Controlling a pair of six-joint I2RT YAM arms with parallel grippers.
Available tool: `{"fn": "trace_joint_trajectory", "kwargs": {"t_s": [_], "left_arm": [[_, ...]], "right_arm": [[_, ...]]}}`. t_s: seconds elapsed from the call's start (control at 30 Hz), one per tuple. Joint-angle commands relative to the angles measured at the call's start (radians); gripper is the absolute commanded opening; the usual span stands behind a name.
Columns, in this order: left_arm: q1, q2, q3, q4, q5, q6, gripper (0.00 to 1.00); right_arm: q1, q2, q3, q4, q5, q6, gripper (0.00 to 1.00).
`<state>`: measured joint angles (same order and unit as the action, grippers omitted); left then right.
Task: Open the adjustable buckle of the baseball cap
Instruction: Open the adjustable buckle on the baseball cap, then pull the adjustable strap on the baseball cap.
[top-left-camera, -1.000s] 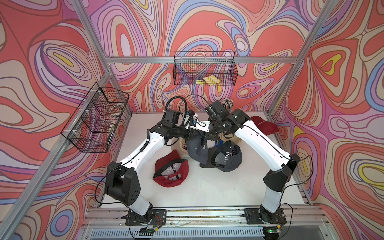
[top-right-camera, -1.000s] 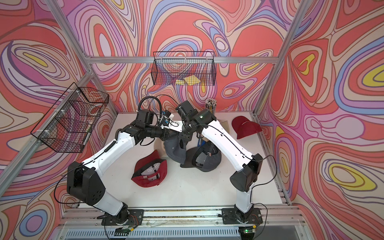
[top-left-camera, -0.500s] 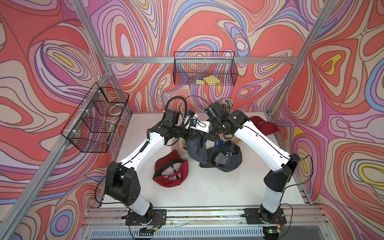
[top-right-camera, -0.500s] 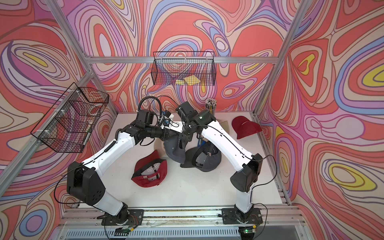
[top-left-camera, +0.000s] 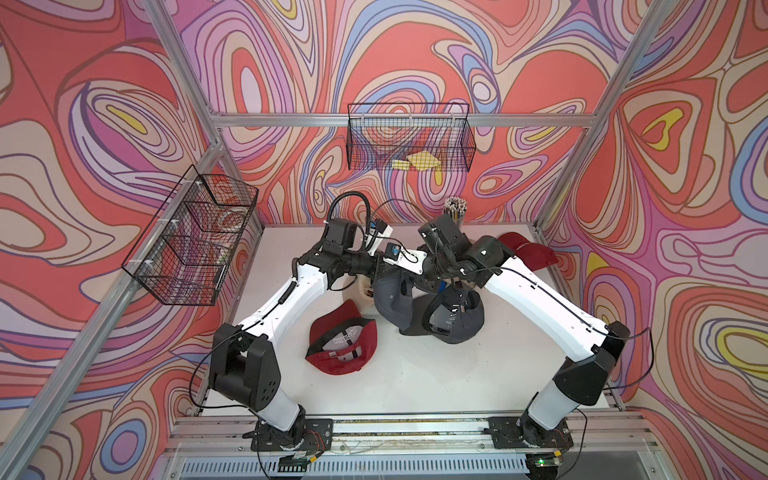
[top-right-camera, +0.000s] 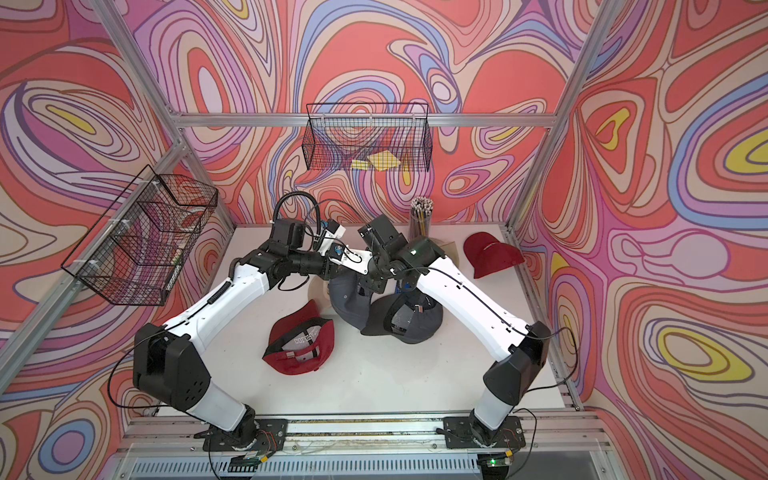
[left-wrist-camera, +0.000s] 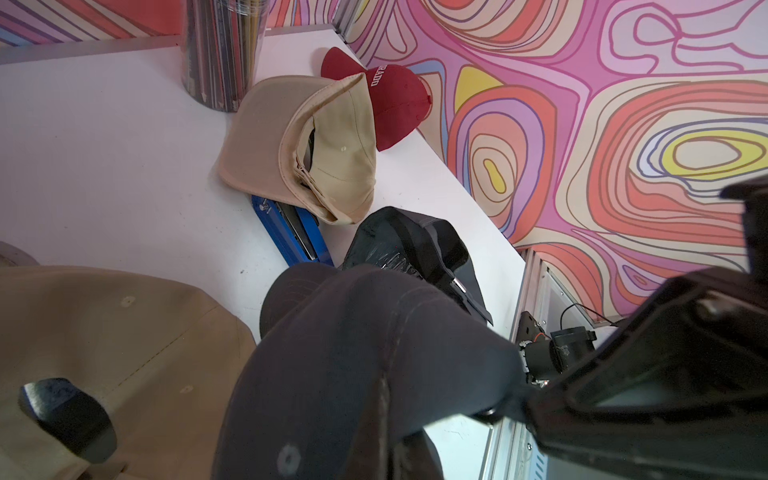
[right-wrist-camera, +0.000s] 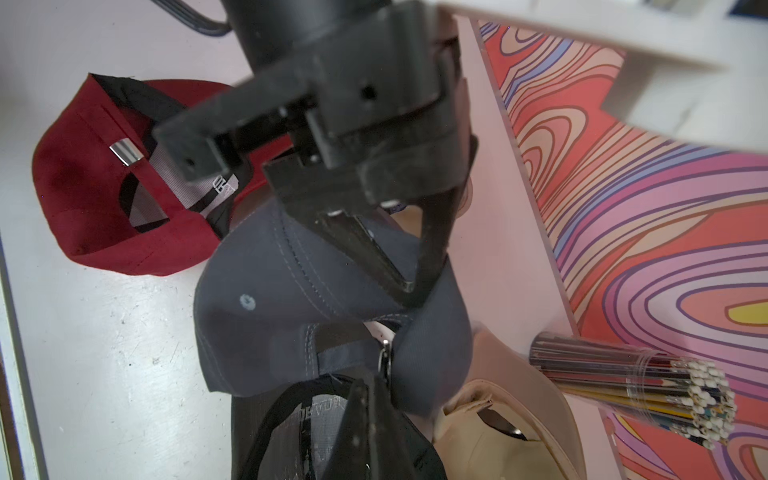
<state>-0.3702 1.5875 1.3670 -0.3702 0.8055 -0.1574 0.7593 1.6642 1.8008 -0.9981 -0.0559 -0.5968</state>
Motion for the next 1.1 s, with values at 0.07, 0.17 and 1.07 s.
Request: {"fn": "trace_joint_trajectory", "kwargs": {"t_s": [0.07,0.17,1.07], "left_arm": [[0.044,0.019,-0.005,0.039,-0.087,-0.042,0.0],[0.046,0.022,-0.002,0.031,-0.098,-0.039,0.0],[0.046,-0.004,-0.031,0.1,0.039,-0.064,0.0]], "right_arm": [[0.062,-0.04,-0.045,-0.031,-0.033,0.046,0.0],[0.073,-0.051,-0.065,-0.014,-0.029,0.056,0.0],[-0.259,-0.188,-0.319,0.38,-0.343,0.404,0.54]]}}
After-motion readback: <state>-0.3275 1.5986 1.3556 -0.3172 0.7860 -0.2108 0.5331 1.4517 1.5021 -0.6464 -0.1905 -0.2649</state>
